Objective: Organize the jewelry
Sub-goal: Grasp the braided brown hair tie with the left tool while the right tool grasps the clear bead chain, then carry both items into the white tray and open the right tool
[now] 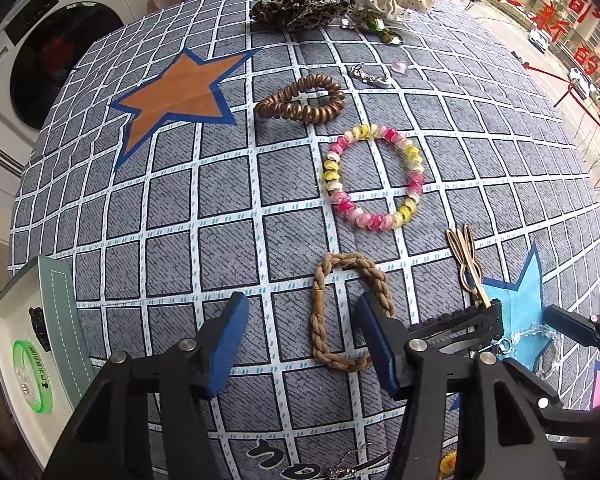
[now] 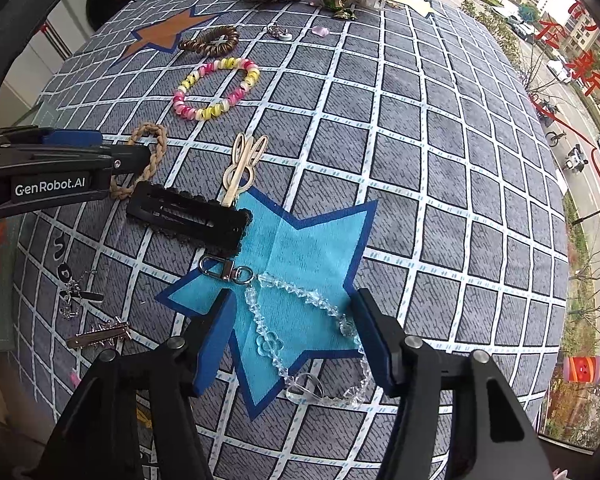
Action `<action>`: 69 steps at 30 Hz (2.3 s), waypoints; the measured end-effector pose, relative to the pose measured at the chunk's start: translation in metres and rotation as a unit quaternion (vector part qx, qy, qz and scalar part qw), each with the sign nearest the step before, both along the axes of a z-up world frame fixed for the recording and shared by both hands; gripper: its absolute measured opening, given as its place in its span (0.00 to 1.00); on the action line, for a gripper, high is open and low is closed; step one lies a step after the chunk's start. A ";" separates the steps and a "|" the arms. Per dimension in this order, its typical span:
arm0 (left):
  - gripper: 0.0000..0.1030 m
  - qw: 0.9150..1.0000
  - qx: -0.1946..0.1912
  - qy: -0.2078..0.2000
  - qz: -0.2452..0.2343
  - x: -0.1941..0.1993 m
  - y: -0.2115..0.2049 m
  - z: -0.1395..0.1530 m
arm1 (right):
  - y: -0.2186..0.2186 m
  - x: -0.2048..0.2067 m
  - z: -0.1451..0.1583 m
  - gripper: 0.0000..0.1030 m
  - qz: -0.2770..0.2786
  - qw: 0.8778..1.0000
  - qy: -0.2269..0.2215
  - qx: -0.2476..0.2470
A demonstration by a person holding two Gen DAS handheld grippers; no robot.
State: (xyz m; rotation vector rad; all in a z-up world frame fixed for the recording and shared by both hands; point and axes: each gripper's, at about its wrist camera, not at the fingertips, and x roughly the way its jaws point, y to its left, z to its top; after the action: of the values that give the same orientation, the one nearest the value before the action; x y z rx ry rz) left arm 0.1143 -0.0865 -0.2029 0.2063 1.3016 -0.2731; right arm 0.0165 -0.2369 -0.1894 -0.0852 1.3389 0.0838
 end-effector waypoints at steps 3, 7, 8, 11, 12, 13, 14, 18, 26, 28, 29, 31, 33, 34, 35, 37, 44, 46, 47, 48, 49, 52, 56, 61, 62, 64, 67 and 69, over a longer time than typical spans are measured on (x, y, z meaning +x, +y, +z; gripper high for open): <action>0.25 1.000 -0.004 0.001 -0.020 -0.005 -0.010 0.003 | 0.014 0.007 -0.002 0.41 0.008 1.000 0.005 -0.001; 0.12 1.000 -0.018 0.009 -0.022 -0.009 -0.013 0.006 | 0.027 0.019 -0.004 0.14 0.000 1.000 0.011 0.007; 0.12 0.999 -0.026 0.010 -0.017 -0.009 -0.011 0.007 | 0.028 0.024 -0.002 0.09 -0.008 1.000 0.012 0.016; 0.12 0.999 -0.041 0.010 -0.003 -0.009 0.000 0.015 | 0.016 0.027 0.005 0.05 -0.037 0.998 0.010 0.047; 0.12 0.999 -0.045 0.008 0.000 -0.006 0.005 0.017 | 0.010 0.025 0.005 0.05 -0.048 0.997 0.009 0.062; 0.12 0.999 -0.049 0.006 0.003 -0.006 0.009 0.020 | 0.006 0.026 0.007 0.05 -0.058 0.995 0.009 0.077; 0.12 0.999 -0.052 0.004 0.005 -0.005 0.012 0.023 | 0.002 0.026 0.009 0.05 -0.068 0.994 0.009 0.089; 0.12 0.998 -0.063 -0.008 0.009 -0.012 0.019 0.037 | -0.006 0.026 0.018 0.05 -0.093 0.989 0.004 0.117; 0.12 0.996 -0.079 -0.027 0.025 -0.020 0.040 0.063 | -0.009 0.015 0.034 0.05 -0.109 0.983 -0.002 0.145; 0.12 0.996 -0.082 -0.029 0.033 -0.024 0.048 0.068 | -0.011 0.012 0.042 0.05 -0.108 0.983 -0.007 0.149; 0.12 0.995 -0.083 -0.031 0.037 -0.025 0.052 0.071 | -0.011 0.011 0.047 0.05 -0.107 0.983 -0.008 0.150; 0.12 0.995 -0.084 -0.035 0.044 -0.028 0.060 0.076 | -0.011 0.010 0.055 0.05 -0.106 0.982 -0.012 0.154; 0.12 0.994 -0.087 -0.040 0.052 -0.031 0.069 0.081 | -0.007 0.013 0.064 0.05 -0.104 0.982 -0.017 0.158; 0.12 0.994 -0.088 -0.043 0.057 -0.033 0.074 0.084 | -0.004 0.014 0.068 0.05 -0.103 0.982 -0.019 0.160; 0.12 0.993 -0.089 -0.045 0.062 -0.035 0.080 0.086 | -0.001 0.017 0.072 0.05 -0.101 0.982 -0.021 0.161; 0.12 0.992 -0.089 -0.049 0.072 -0.039 0.091 0.091 | 0.007 0.022 0.082 0.05 -0.093 0.982 -0.027 0.164; 0.12 0.988 -0.087 -0.060 0.113 -0.059 0.145 0.103 | 0.057 0.037 0.112 0.05 -0.041 0.981 -0.042 0.186; 0.12 0.986 -0.085 -0.061 0.129 -0.066 0.162 0.105 | 0.076 0.041 0.118 0.05 -0.024 0.979 -0.042 0.196; 0.12 0.985 -0.083 -0.061 0.137 -0.070 0.171 0.106 | 0.086 0.043 0.120 0.05 -0.014 0.979 -0.042 0.200; 0.12 0.984 -0.081 -0.061 0.146 -0.074 0.181 0.106 | 0.098 0.045 0.122 0.05 -0.003 0.978 -0.042 0.204; 0.12 0.983 -0.079 -0.061 0.154 -0.079 0.190 0.105 | 0.109 0.046 0.124 0.05 0.008 0.977 -0.041 0.208; 0.12 0.980 -0.072 -0.057 0.178 -0.092 0.217 0.103 | 0.145 0.048 0.128 0.05 0.044 0.974 -0.036 0.219; 0.12 0.975 -0.064 -0.049 0.208 -0.108 0.249 0.095 | 0.195 0.047 0.127 0.05 0.092 0.967 -0.023 0.237; 0.12 0.968 -0.058 -0.035 0.241 -0.125 0.278 0.080 | 0.254 0.042 0.118 0.05 0.144 0.955 0.004 0.259; 0.12 0.967 -0.058 -0.030 0.247 -0.127 0.283 0.075 | 0.265 0.041 0.115 0.05 0.154 0.952 0.012 0.264; 0.12 0.964 -0.058 -0.022 0.259 -0.131 0.291 0.066 | 0.283 0.040 0.106 0.05 0.170 0.947 0.027 0.270; 0.12 0.962 -0.051 -0.013 0.269 -0.133 0.299 0.051 | 0.304 0.040 0.088 0.05 0.187 0.944 0.049 0.268; 0.12 0.960 -0.049 -0.007 0.275 -0.132 0.303 0.041 | 0.315 0.040 0.075 0.05 0.194 0.944 0.059 0.260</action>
State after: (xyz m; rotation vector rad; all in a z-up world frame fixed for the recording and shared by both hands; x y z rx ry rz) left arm -0.0179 0.2161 -0.1616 -0.2392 1.2765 0.1400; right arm 0.0569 0.0777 -0.1144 0.1060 1.3652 0.7828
